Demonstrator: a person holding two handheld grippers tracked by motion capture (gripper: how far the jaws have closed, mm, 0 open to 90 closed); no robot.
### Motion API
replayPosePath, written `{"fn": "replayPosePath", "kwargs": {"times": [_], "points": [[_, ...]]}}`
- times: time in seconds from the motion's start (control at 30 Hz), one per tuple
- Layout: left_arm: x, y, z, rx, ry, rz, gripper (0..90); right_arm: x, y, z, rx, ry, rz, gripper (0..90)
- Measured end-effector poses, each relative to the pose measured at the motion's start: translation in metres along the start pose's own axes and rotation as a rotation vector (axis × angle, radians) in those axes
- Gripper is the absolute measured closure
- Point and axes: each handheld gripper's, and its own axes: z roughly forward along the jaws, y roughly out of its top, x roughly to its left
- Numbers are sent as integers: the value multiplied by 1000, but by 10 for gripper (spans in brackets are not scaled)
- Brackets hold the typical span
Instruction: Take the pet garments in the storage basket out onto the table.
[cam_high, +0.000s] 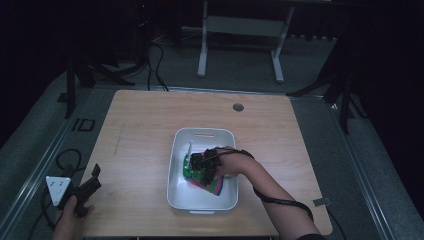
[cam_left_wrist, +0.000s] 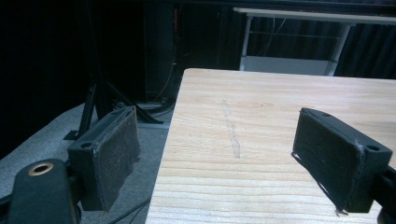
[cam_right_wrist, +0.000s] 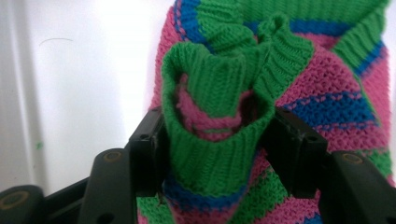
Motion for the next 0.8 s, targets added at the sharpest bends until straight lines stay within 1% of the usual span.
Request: {"fn": "replayPosePath", "kwargs": {"times": [0.07,0.13,0.2,0.3,0.43,0.47,0.5,0.53,0.57,0.6,0.63,0.73,0.8], "points": [[0,0,0,0,0,0,151,1,2,2,-4,10,15,541],[0,0,0,0,-1,1,151,3,3,0,-26,-3,14,684],[0,0,0,0,-2,1,151,6,3,-1,-40,-21,3,731],[0,0,0,1,-1,0,151,5,0,-10,-79,-15,28,747],[0,0,0,0,-2,0,151,4,-9,-31,-160,-7,51,749],[0,0,0,0,-2,-1,151,5,-11,-36,-175,-15,50,749],[0,0,0,1,-2,-1,151,5,-13,-42,-193,-15,63,749],[0,0,0,0,-2,-1,151,5,-15,-48,-205,-12,59,749],[0,0,0,0,-1,-1,151,5,-16,-54,-223,-24,61,749],[0,0,0,0,-1,0,152,5,-18,-60,-241,-23,68,749],[0,0,0,0,-1,0,151,5,-20,-65,-256,-23,64,749],[0,0,0,0,0,0,151,5,-26,-82,-311,-44,72,749],[0,0,0,0,1,1,151,5,-29,-91,-332,-48,78,749]]}}
